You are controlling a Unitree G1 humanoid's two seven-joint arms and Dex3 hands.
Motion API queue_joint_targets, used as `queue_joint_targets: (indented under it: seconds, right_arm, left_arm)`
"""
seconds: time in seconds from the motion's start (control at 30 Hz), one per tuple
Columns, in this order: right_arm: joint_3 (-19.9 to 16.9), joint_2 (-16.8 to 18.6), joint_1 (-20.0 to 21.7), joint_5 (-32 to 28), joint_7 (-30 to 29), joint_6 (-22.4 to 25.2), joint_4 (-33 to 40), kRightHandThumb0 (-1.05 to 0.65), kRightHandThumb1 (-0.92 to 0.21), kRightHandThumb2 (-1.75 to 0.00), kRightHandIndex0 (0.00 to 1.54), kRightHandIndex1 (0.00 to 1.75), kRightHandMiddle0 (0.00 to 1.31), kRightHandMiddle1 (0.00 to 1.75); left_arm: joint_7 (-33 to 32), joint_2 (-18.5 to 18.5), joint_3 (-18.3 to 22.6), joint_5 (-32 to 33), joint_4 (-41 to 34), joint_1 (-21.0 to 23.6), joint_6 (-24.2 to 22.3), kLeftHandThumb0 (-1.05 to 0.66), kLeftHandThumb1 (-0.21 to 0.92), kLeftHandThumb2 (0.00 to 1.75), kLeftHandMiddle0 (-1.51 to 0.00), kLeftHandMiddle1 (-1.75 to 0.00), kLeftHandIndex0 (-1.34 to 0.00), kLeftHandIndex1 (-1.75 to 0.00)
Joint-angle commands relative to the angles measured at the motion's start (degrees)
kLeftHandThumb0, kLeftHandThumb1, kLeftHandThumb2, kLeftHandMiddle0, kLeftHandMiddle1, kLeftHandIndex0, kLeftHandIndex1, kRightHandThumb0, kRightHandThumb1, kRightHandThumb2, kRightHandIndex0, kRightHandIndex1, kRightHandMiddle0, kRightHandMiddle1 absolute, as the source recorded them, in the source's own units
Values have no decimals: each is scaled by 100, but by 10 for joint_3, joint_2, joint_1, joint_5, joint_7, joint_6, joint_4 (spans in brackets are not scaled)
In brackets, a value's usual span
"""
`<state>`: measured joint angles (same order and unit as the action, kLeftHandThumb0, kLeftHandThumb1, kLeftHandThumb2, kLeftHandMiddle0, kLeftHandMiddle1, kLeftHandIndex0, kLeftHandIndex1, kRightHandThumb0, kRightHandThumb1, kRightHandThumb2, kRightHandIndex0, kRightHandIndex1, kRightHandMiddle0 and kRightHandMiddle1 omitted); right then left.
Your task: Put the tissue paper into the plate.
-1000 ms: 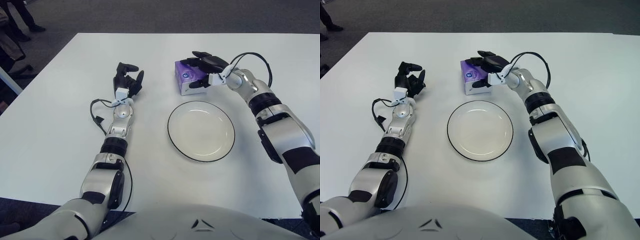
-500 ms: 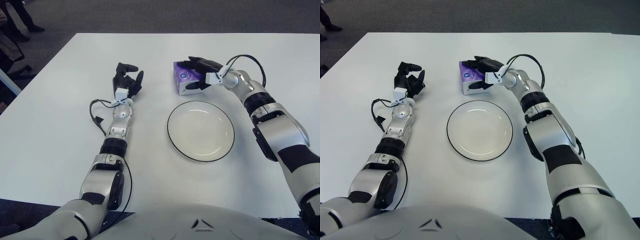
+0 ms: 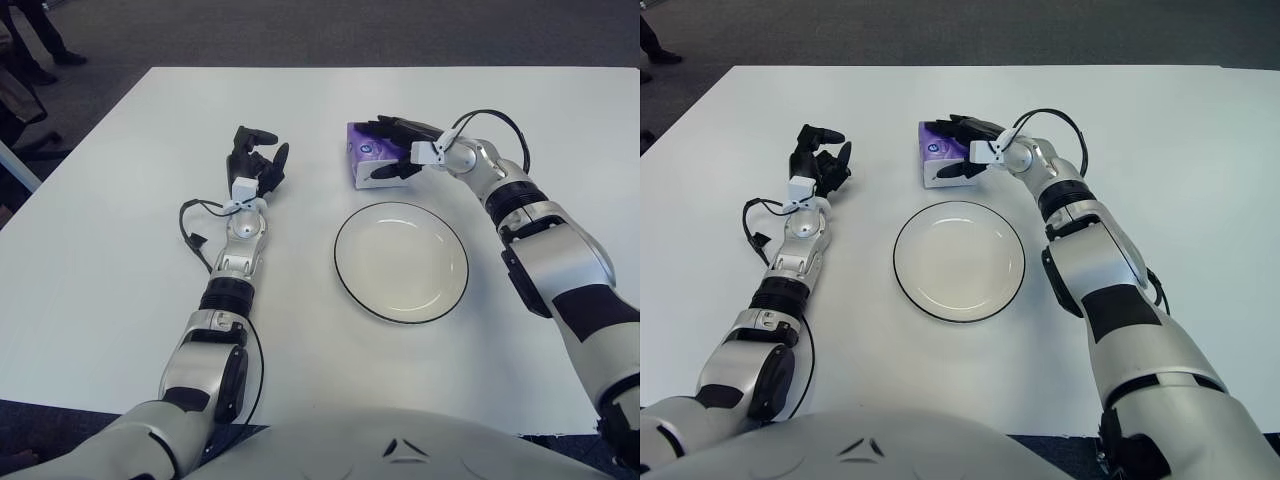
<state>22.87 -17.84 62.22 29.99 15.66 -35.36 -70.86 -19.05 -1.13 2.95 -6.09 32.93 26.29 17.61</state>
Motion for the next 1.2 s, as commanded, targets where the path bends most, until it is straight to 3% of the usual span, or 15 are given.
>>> queue_joint_targets:
  seconds: [0.0,0.2,0.37,0.5,0.53,0.63,0.7,0.8,1.0,1.17]
  right_arm:
    - [13,-1,-18,10,21,18,-15,-76,-92,-19,25,3,24,2]
    - [27,-10,-24,27,-16,10,-15,-59,-92,-13,51,5,45,9]
    - [33,-12,-26,26,-32,11,-19,-45,-92,-8,64,11,60,14]
    - [25,-15,-31,15,-33,9,-20,-23,-92,-3,41,69,66,26]
    - [24,-16,-32,13,-34,7,-20,-19,-92,-4,38,76,65,32]
    - [26,-21,-37,17,-46,4,-20,-7,-92,-10,28,102,55,66]
    - [33,-23,-38,26,-64,2,-18,-3,-92,-25,25,139,49,107]
    - [50,-29,-41,48,-115,-6,-16,-1,-88,-40,22,161,47,125]
    - [71,-37,-57,79,-232,-25,-22,0,-59,-94,31,173,42,160]
    - [67,-41,-72,76,-305,-70,-28,0,-43,-117,45,174,42,170]
  left_arm:
    - [-5,15,-5,-7,22,-70,-6,-36,90,35,-81,-175,-42,-153]
    - [-6,15,-5,-6,18,-72,-5,-36,90,35,-81,-175,-42,-153]
    - [-5,15,-5,-5,16,-72,-5,-36,90,34,-82,-175,-43,-153]
    - [-6,15,-4,-4,16,-73,-4,-36,90,34,-83,-175,-43,-153]
    - [-6,15,-4,-4,16,-73,-3,-36,90,34,-83,-175,-43,-153]
    - [-6,15,-3,-3,20,-72,0,-36,90,34,-83,-175,-43,-152]
    - [-6,15,-2,-3,20,-72,2,-36,90,34,-83,-175,-43,-152]
    - [-7,15,-2,-3,22,-72,4,-36,90,34,-83,-175,-43,-152]
    - [-7,16,-2,-2,22,-72,5,-36,90,34,-84,-175,-44,-152]
    - [-8,16,-1,-1,25,-70,6,-36,90,34,-84,-175,-44,-152]
